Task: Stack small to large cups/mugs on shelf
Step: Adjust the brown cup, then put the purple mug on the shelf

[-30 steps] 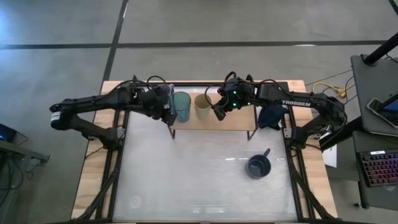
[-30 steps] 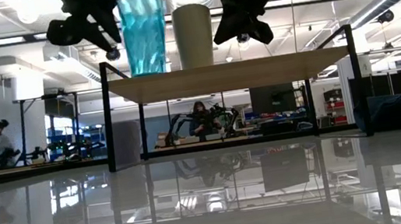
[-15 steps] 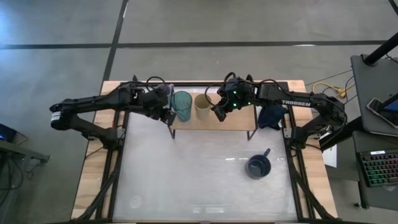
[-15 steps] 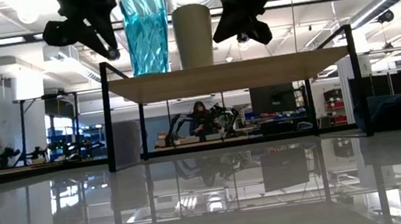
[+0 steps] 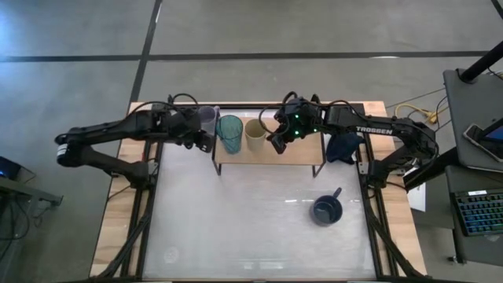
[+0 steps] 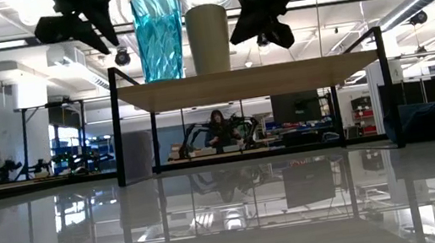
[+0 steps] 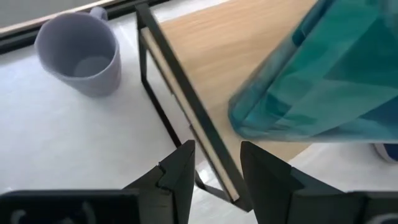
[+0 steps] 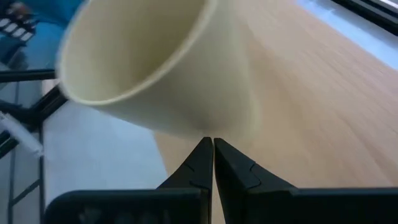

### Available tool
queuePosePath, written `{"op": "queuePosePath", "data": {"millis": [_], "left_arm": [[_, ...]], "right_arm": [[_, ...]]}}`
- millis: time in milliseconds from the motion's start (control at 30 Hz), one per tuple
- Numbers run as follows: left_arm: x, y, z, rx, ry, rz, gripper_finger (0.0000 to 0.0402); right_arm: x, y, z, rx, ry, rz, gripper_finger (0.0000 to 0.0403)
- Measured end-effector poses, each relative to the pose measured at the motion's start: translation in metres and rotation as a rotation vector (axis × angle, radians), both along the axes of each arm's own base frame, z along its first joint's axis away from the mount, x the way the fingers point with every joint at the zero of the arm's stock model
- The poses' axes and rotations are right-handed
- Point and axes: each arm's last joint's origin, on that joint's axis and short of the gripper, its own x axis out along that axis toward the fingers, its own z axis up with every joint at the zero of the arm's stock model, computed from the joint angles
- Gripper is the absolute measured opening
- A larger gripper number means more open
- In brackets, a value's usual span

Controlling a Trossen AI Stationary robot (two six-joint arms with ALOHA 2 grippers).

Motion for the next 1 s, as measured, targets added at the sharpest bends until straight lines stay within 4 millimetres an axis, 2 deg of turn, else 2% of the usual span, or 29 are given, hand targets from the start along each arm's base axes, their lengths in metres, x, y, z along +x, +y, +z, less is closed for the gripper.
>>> {"op": "queuePosePath", "data": {"millis": [200,500,633,767,1000], "left_arm": [[-0.004,0.0,-0.004,0.01,0.007,0.024,0.0115],[-0.01,0.006,-0.004,0.101,0.044,0.114,0.0115],[-0.021,0.019,-0.001,0.117,0.059,0.175,0.0115],[-0.03,0.036,0.002,0.068,0.047,0.149,0.0115],[-0.042,0.063,-0.002,0.058,0.106,0.167,0.0115]], "right_arm": [[-0.002,-0.004,0.0,-0.082,0.036,-0.111,0.0009],[0.003,-0.005,0.007,-0.107,-0.054,-0.129,0.0009],[0.001,-0.005,0.01,-0.115,-0.065,-0.126,0.0009],[-0.006,-0.004,0.02,-0.137,-0.099,-0.125,0.0013],[-0.029,-0.003,0.035,-0.15,-0.076,-0.157,0.0075]]}}
